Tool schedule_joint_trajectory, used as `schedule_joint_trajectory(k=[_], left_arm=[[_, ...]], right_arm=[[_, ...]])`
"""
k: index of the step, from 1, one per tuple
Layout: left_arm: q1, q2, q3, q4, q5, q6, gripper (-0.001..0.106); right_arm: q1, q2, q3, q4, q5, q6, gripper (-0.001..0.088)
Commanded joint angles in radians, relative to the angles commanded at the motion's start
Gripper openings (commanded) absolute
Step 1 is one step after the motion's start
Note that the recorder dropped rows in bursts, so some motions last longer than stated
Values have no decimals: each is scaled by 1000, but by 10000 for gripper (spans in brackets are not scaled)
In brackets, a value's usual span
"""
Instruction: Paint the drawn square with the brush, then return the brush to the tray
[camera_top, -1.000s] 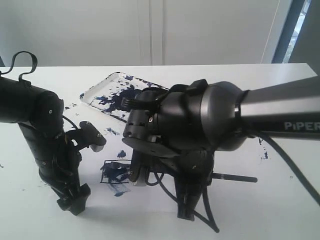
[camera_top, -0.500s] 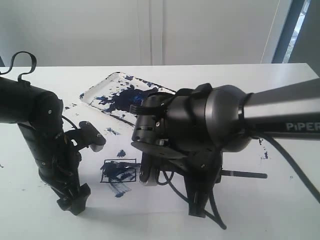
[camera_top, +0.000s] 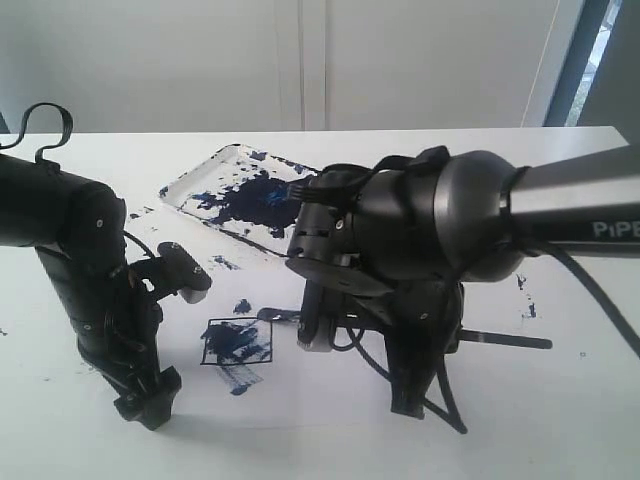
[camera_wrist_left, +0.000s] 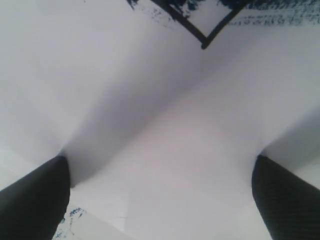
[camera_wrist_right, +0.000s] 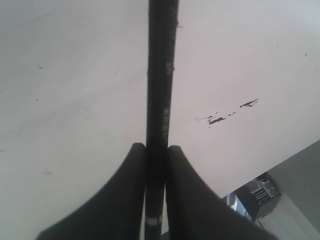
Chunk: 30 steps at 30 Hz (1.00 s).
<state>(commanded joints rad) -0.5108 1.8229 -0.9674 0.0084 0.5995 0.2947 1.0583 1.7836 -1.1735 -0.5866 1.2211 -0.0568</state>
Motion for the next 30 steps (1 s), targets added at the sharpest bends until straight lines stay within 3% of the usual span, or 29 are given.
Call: schedule_joint_trajectory(k=[8, 30], left_arm=[[0, 0, 0, 0, 0, 0, 985], [0, 0, 0, 0, 4, 0, 985]], right_arm=[[58, -17, 0, 13, 0, 0, 0], [58, 84, 0, -73, 0, 11, 0]])
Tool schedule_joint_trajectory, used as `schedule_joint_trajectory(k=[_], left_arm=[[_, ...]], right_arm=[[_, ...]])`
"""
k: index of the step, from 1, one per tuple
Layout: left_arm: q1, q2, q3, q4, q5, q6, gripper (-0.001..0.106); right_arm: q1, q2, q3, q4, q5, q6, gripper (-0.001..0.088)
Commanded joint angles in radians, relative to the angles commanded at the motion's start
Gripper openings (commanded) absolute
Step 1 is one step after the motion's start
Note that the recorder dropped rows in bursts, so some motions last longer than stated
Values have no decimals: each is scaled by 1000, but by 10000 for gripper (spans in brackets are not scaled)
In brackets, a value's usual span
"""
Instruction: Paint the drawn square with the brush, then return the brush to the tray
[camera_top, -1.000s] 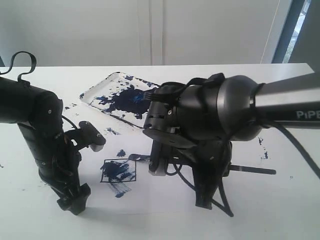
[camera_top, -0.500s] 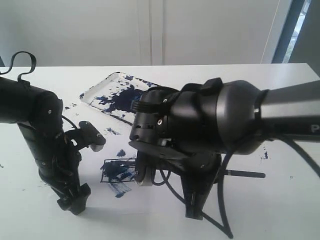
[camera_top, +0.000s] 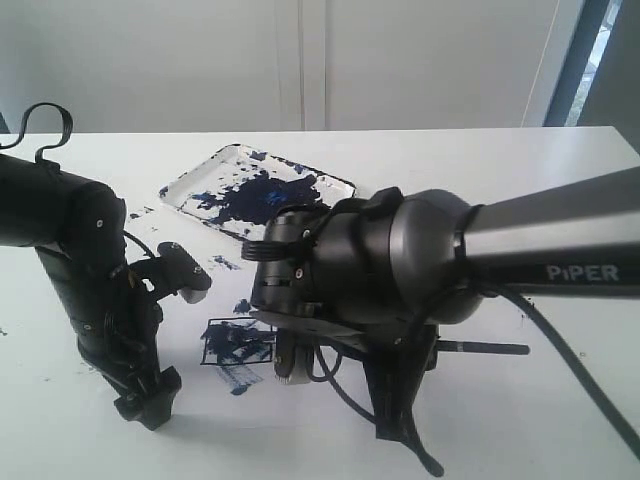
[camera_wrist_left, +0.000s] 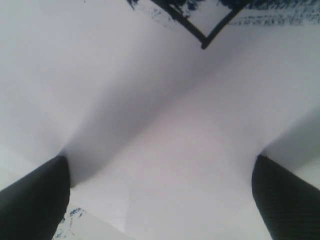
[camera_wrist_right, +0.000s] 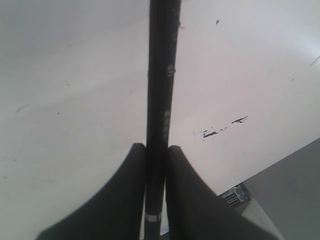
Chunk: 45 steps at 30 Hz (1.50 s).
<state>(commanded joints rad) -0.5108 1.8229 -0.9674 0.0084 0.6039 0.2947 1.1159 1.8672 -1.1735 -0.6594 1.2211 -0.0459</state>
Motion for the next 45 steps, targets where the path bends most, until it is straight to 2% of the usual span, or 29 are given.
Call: schedule_joint_trajectory(k=[12, 17, 26, 33, 45], left_arm=[[0, 0, 0, 0, 0, 0, 985], [0, 0, 0, 0, 0, 0, 985], [0, 0, 0, 0, 0, 0, 985], [0, 0, 0, 0, 0, 0, 985], [0, 0, 0, 0, -4, 0, 985]], right_arm=[[-40, 0, 1, 20, 0, 0, 0], [-40, -3, 56, 17, 0, 2, 0], [-38, -106, 59, 7, 0, 23, 0], [7, -116, 59, 15, 0, 23, 0], [53, -4, 59, -15, 0, 23, 0]])
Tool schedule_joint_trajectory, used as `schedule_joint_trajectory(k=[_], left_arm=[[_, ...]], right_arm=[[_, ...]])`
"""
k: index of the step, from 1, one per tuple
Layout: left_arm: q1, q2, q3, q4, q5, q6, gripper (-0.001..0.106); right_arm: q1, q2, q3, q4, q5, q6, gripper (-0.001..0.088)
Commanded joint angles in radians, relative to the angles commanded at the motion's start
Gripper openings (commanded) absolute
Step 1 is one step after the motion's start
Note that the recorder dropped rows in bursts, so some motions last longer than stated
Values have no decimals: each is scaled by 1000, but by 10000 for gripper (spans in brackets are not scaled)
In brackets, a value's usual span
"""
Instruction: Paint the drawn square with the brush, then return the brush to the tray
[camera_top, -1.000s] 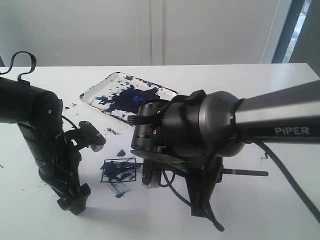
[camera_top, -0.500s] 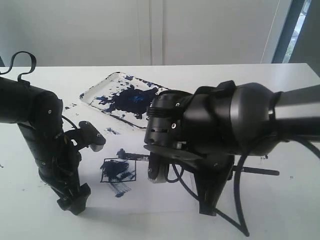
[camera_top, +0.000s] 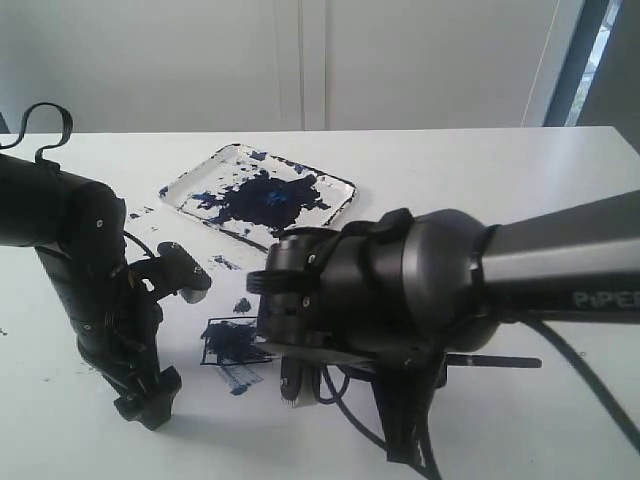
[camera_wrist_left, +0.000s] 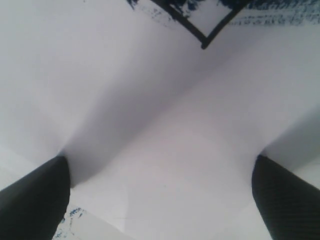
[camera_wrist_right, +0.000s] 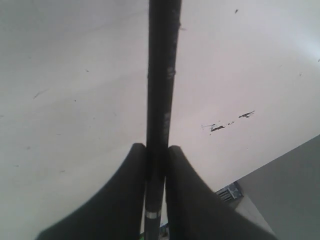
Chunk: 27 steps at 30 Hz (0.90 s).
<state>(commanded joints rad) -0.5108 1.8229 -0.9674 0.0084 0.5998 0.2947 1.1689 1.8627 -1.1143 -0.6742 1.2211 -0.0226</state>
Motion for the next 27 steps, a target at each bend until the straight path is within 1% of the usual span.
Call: schedule_joint_trajectory(k=[10, 13, 16, 21, 23, 27], left_arm=[[0, 0, 0, 0, 0, 0, 985], [0, 0, 0, 0, 0, 0, 985], [0, 0, 0, 0, 2, 0, 985], [0, 0, 0, 0, 4, 0, 985], [0, 0, 0, 0, 4, 0, 985], [0, 0, 0, 0, 4, 0, 985]], right_arm=[[68, 6, -2, -64, 0, 23, 0], [70, 6, -2, -74, 0, 33, 0], [66, 4, -2, -123, 0, 87, 0], [66, 1, -2, -155, 0, 91, 0], [66, -5, -2, -169, 0, 113, 0], [66, -43, -2, -187, 0, 140, 0]])
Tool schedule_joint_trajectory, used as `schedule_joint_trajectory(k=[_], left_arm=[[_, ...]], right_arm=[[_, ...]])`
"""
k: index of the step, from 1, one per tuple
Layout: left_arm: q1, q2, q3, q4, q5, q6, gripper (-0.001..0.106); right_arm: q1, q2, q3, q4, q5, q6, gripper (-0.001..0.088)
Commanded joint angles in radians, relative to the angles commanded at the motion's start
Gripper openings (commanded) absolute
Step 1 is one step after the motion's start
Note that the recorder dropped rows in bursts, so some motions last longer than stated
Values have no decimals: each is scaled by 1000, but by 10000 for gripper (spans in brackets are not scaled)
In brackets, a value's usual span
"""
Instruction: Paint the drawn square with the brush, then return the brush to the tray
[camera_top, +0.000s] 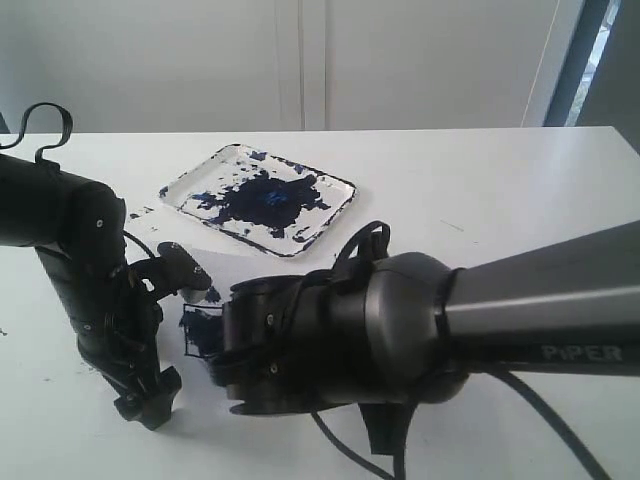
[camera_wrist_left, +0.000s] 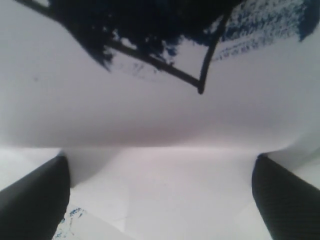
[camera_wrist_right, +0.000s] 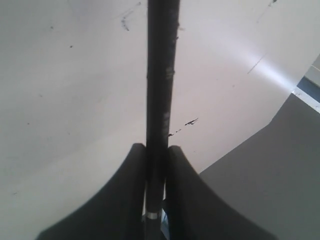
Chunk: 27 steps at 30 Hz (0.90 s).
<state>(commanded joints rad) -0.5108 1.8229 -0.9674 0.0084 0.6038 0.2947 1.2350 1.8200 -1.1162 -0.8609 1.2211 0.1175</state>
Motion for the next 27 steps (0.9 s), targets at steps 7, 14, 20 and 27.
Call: schedule_joint_trajectory(k=[7, 14, 20, 27], left_arm=[[0, 0, 0, 0, 4, 0, 985], [0, 0, 0, 0, 16, 0, 985], [0, 0, 0, 0, 14, 0, 985], [0, 0, 0, 0, 11, 0, 985]], right_arm=[[0, -76, 0, 33, 0, -8, 0], [0, -47, 0, 98, 0, -54, 0], [0, 15, 0, 97, 0, -70, 0], [0, 89, 0, 82, 0, -72, 0]])
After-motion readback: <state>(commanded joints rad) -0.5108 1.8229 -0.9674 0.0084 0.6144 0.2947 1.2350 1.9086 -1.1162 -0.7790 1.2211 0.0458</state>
